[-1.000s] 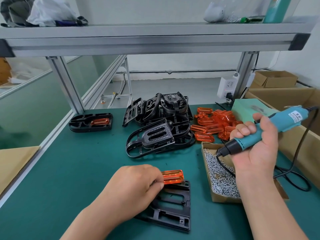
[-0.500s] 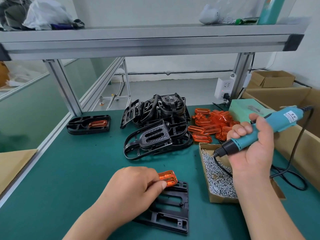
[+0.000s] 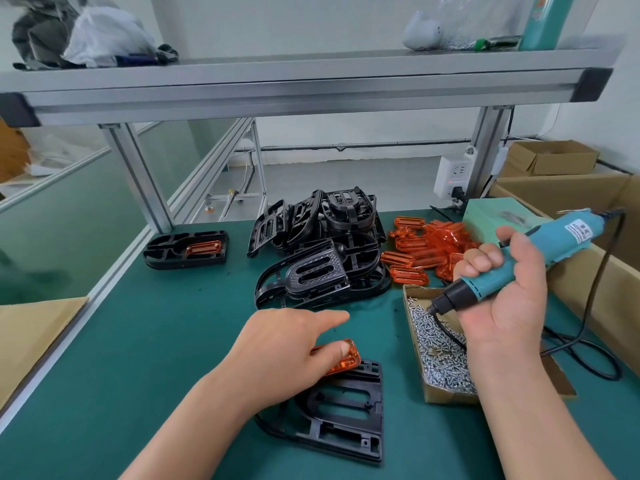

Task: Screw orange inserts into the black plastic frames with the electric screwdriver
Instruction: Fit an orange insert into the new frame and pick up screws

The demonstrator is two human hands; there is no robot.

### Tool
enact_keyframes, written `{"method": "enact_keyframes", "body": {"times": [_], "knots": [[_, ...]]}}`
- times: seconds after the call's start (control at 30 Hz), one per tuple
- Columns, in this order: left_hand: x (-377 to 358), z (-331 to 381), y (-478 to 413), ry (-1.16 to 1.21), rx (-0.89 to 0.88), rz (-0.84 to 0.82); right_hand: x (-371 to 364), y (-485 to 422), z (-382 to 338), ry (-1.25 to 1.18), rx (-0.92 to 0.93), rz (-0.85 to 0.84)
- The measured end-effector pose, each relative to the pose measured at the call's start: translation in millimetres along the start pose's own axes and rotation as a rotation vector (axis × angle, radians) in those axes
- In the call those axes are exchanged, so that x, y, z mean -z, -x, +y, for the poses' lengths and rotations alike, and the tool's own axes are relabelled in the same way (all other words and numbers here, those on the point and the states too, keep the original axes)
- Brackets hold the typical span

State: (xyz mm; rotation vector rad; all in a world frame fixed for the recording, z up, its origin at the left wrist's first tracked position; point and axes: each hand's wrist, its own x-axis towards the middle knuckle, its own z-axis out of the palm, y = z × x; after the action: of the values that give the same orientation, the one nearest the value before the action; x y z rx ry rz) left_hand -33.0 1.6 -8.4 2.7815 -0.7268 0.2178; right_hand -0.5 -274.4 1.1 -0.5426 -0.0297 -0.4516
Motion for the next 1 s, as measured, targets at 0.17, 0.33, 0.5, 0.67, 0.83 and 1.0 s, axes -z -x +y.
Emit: {"method": "enact_keyframes", "body": {"times": [0.17, 0.33, 0.5, 0.67, 0.83, 1.0], "knots": [[-5, -1, 0, -0.039, -0.049, -0.04, -2, 1, 1, 0.008, -0.004, -0.012], [-8, -2, -1, -0.026, 0.012, -0.024, -2, 1, 1, 0.012, -0.005, -0.017], [-5, -2, -2, 0.14, 0.2, -0.043, 0, 0, 1, -0.001, -0.009, -0.009], [-2, -3, 2, 0.406, 0.372, -0.065, 0, -2, 1, 0.006, -0.008, -0.013], [3, 7, 14, 0.351, 0.414, -0.059, 1, -1, 2, 0.006, -0.013, -0.024], [7, 22, 23, 0.185, 0.435, -0.033, 1, -1, 3, 0.017, -0.016, -0.027]]}}
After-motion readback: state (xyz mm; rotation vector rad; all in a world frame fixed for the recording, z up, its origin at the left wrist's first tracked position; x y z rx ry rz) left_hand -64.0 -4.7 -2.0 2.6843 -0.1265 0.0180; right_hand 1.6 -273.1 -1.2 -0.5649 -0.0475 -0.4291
